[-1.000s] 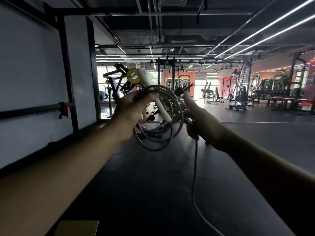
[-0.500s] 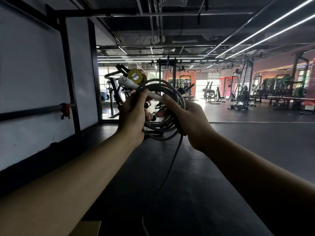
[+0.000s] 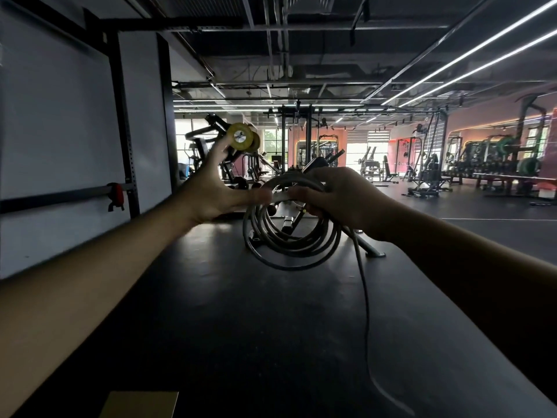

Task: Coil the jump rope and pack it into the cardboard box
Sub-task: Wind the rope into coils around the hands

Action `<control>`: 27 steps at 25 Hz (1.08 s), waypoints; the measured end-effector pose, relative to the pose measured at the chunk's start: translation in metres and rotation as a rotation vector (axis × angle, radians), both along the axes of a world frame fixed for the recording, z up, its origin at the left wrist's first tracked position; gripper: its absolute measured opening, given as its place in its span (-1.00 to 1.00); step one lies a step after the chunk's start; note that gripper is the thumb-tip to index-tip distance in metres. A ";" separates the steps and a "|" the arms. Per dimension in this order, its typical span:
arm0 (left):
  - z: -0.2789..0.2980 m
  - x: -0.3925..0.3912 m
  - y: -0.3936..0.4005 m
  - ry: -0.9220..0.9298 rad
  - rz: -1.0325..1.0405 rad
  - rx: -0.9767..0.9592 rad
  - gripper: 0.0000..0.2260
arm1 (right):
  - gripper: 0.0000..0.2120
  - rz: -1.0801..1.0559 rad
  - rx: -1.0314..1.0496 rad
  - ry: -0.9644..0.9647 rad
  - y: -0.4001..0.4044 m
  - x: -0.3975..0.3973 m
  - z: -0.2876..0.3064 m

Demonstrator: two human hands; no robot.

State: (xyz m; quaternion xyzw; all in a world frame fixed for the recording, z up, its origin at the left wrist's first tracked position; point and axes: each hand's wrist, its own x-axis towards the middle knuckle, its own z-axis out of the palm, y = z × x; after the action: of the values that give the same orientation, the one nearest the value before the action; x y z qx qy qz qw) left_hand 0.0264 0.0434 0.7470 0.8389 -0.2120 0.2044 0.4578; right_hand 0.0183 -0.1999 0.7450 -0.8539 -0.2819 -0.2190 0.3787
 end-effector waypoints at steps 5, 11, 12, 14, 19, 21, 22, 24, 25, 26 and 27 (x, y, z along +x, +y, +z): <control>0.030 -0.012 -0.041 0.184 -0.237 0.487 -0.15 | -0.85 0.076 -0.262 -0.040 0.005 -0.004 0.009; 0.004 -0.009 -0.055 0.340 -0.343 0.450 -0.85 | -0.85 0.127 -0.360 0.090 -0.001 -0.007 0.003; 0.003 -0.010 -0.056 0.328 -0.300 0.513 -0.79 | -0.78 0.127 -0.347 0.110 -0.002 -0.008 0.000; 0.002 -0.010 -0.057 0.296 -0.216 0.651 -0.67 | -0.63 0.138 -0.268 0.200 -0.003 -0.009 -0.004; -0.003 -0.012 -0.040 0.173 -0.162 0.653 -0.68 | -0.60 0.144 -0.114 0.270 -0.021 -0.014 0.007; -0.006 -0.010 -0.030 0.133 -0.157 0.409 -0.58 | -0.48 0.098 -0.056 0.232 -0.032 -0.012 0.006; -0.008 -0.008 -0.028 0.133 -0.171 0.228 -0.53 | -0.41 0.081 -0.031 0.240 -0.036 -0.013 0.005; -0.010 -0.006 -0.029 0.124 -0.207 -0.155 -0.55 | -0.25 0.050 0.055 0.265 -0.039 -0.006 -0.006; -0.010 -0.006 -0.032 0.110 -0.213 -0.329 -0.58 | -0.19 0.055 0.130 0.282 -0.039 0.001 -0.014; -0.009 -0.006 -0.037 0.103 -0.213 -0.487 -0.64 | -0.16 0.073 0.169 0.290 -0.035 -0.002 -0.022; -0.007 -0.006 -0.043 0.104 -0.213 -0.622 -0.72 | -0.17 0.094 0.193 0.271 -0.031 -0.004 -0.034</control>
State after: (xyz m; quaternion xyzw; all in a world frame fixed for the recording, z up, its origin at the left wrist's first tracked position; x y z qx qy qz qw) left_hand 0.0205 0.0006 0.7397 0.6413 -0.2023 0.1675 0.7210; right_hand 0.0141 -0.2313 0.7110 -0.8210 -0.2456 -0.1098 0.5036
